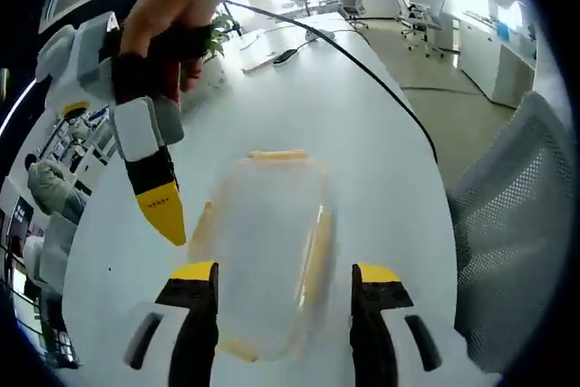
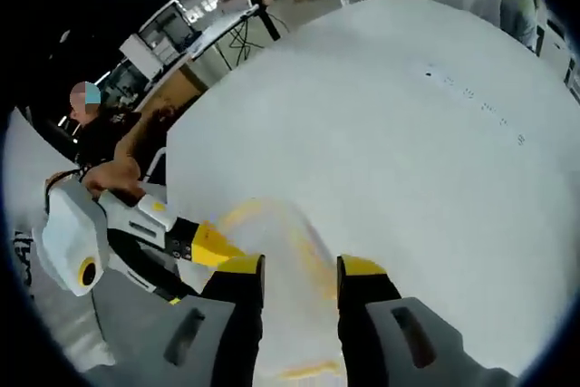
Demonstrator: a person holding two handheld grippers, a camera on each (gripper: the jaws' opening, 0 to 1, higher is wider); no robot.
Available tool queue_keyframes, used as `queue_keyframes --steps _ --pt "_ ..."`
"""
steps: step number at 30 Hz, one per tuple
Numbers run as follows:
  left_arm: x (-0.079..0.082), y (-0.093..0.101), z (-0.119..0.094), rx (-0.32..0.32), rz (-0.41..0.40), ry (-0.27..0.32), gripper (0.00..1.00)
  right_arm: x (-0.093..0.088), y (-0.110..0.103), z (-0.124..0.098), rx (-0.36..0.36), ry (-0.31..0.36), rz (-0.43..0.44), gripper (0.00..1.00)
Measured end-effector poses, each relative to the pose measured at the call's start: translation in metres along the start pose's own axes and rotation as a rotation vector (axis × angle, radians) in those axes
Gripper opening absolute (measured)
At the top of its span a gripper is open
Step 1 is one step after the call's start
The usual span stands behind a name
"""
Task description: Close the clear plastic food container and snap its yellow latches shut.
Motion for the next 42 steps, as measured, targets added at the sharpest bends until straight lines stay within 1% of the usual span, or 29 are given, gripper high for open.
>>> queue_keyframes --steps 2,4,5,7,8,10,12,15,16,18,20,22,23,25,27,28,29,30,31,33,34,37,38,39,41,42 --pt "-0.006 -0.004 -0.004 0.006 0.004 -0.011 0.61 -0.001 0.000 -0.005 -0.020 0.009 -0.005 0.30" --pt "-0.010 -0.011 -0.010 0.014 -0.002 -0.015 0.62 -0.003 0.000 -0.010 -0.043 0.018 -0.030 0.33" --pt "-0.012 -0.015 -0.013 0.018 -0.009 -0.017 0.63 -0.002 0.000 -0.012 -0.043 0.020 -0.039 0.34" --pt "-0.015 -0.024 -0.019 0.027 -0.039 -0.018 0.66 -0.003 -0.003 -0.017 -0.043 0.024 -0.051 0.37" --pt "-0.016 -0.031 -0.023 0.041 -0.062 -0.017 0.67 -0.004 -0.005 -0.020 -0.050 0.029 -0.073 0.40" --pt "-0.014 -0.044 -0.030 0.065 -0.094 0.012 0.66 -0.008 -0.005 -0.024 -0.078 0.029 -0.112 0.47" --pt "-0.017 -0.051 -0.034 0.073 -0.106 0.010 0.67 -0.015 -0.007 -0.026 -0.090 0.011 -0.133 0.51" --pt "-0.021 -0.059 -0.039 0.070 -0.111 0.004 0.70 -0.023 -0.008 -0.029 -0.118 -0.004 -0.169 0.52" --pt "-0.023 -0.060 -0.041 0.062 -0.115 0.000 0.71 -0.026 -0.004 -0.031 -0.146 -0.016 -0.199 0.53" --pt "-0.025 -0.063 -0.042 0.061 -0.145 0.006 0.75 -0.031 -0.002 -0.031 -0.172 -0.032 -0.248 0.57" --pt "-0.027 -0.065 -0.043 0.055 -0.160 0.009 0.76 -0.041 -0.003 -0.030 -0.171 -0.057 -0.267 0.60" --pt "-0.029 -0.063 -0.043 0.036 -0.150 0.007 0.80 -0.049 -0.002 -0.030 -0.168 -0.093 -0.302 0.64" --pt "-0.028 -0.062 -0.042 0.026 -0.137 0.015 0.84 -0.054 -0.001 -0.030 -0.175 -0.110 -0.330 0.65" --pt "-0.027 -0.059 -0.042 0.001 -0.121 0.020 0.87 -0.060 -0.001 -0.030 -0.178 -0.135 -0.373 0.66" --pt "-0.027 -0.052 -0.040 -0.054 -0.118 0.017 0.89 -0.068 -0.001 -0.029 -0.187 -0.165 -0.400 0.68" --pt "-0.028 -0.048 -0.039 -0.088 -0.127 0.001 0.89 -0.073 0.001 -0.030 -0.204 -0.200 -0.429 0.68" --pt "-0.029 -0.049 -0.037 -0.090 -0.132 -0.006 0.89 -0.075 0.002 -0.029 -0.213 -0.215 -0.447 0.69" --pt "-0.030 -0.050 -0.035 -0.095 -0.121 -0.019 0.88 -0.079 0.003 -0.028 -0.221 -0.243 -0.467 0.69" --pt "-0.031 -0.050 -0.034 -0.105 -0.107 -0.035 0.88 -0.082 0.003 -0.027 -0.220 -0.256 -0.476 0.69" --pt "-0.035 -0.051 -0.031 -0.113 -0.078 -0.073 0.87 -0.085 0.001 -0.023 -0.213 -0.271 -0.500 0.70" --pt "-0.036 -0.049 -0.030 -0.135 -0.066 -0.099 0.86 -0.085 0.000 -0.022 -0.212 -0.276 -0.515 0.72" --pt "-0.029 -0.051 -0.021 -0.144 -0.100 -0.077 0.77 -0.088 -0.002 -0.015 -0.204 -0.291 -0.540 0.77" --pt "-0.028 -0.051 -0.018 -0.154 -0.109 -0.076 0.73 -0.088 -0.003 -0.011 -0.196 -0.292 -0.549 0.80" --pt "-0.028 -0.052 -0.015 -0.157 -0.107 -0.076 0.73 -0.089 -0.003 -0.009 -0.189 -0.294 -0.554 0.82" --pt "-0.028 -0.053 -0.007 -0.158 -0.105 -0.084 0.75 -0.092 -0.004 -0.005 -0.180 -0.314 -0.563 0.80" --pt "-0.031 -0.052 -0.005 -0.168 -0.098 -0.107 0.75 -0.094 -0.004 -0.003 -0.178 -0.323 -0.573 0.78"
Point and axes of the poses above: the point that each gripper's makers call its tool centre point, and the gripper's own axes: z roughly forward along the fingers, y roughly to its right, x roughly out of its top, the point moved 1 cm from there along -z, roughly backward along the fingers
